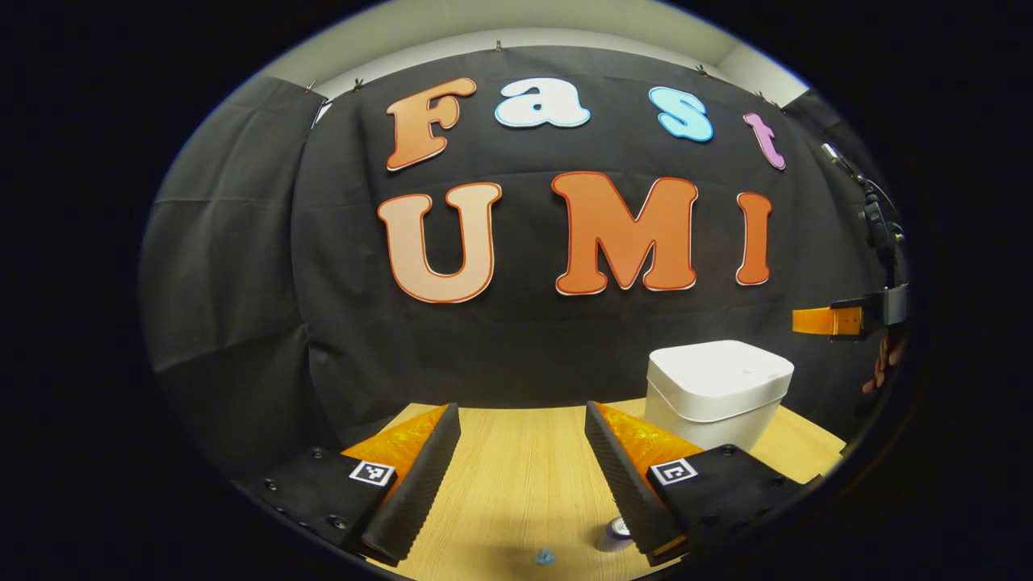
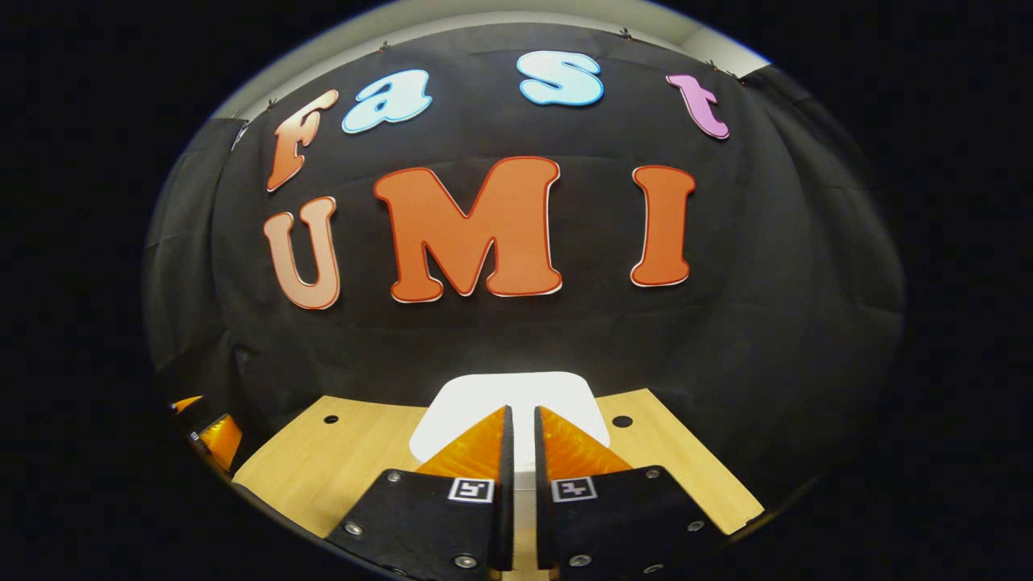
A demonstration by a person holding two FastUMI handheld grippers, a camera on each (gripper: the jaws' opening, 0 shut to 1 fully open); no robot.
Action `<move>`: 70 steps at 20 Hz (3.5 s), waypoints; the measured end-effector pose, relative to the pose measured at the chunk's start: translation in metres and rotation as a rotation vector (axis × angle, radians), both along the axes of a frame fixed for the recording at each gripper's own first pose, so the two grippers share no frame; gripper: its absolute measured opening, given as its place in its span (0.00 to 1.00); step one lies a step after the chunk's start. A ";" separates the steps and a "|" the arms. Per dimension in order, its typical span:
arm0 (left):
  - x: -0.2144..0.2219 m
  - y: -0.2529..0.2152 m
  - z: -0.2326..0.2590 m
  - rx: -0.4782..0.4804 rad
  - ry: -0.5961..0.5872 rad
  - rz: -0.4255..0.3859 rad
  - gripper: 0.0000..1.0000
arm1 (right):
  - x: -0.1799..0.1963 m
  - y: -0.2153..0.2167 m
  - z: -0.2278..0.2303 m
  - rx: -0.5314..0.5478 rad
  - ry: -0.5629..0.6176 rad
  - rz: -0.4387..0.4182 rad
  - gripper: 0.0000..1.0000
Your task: Press the lid of the desktop garbage bin to open it, pick up the crumpled paper on the desktop and throw it into the bin, then pick up the pop can on the desktop and drop it into the bin, and finally close the garbage bin lid.
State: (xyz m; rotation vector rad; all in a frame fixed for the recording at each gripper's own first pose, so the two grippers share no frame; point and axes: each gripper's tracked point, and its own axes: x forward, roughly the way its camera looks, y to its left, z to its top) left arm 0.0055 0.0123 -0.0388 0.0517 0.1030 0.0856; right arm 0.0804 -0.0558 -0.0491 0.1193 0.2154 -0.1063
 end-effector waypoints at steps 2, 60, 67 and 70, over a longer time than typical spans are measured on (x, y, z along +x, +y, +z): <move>0.001 0.005 -0.002 0.003 0.007 0.013 0.99 | 0.008 0.008 -0.003 0.006 0.003 0.038 0.01; -0.027 -0.008 -0.129 0.015 0.301 0.099 1.00 | -0.027 0.124 -0.110 -0.131 0.166 0.645 0.82; -0.027 -0.008 -0.186 -0.015 0.463 -0.028 1.00 | -0.046 0.149 -0.155 -0.153 0.279 0.637 0.83; -0.026 -0.015 -0.223 -0.012 0.561 -0.132 1.00 | -0.052 0.153 -0.174 -0.160 0.337 0.608 0.83</move>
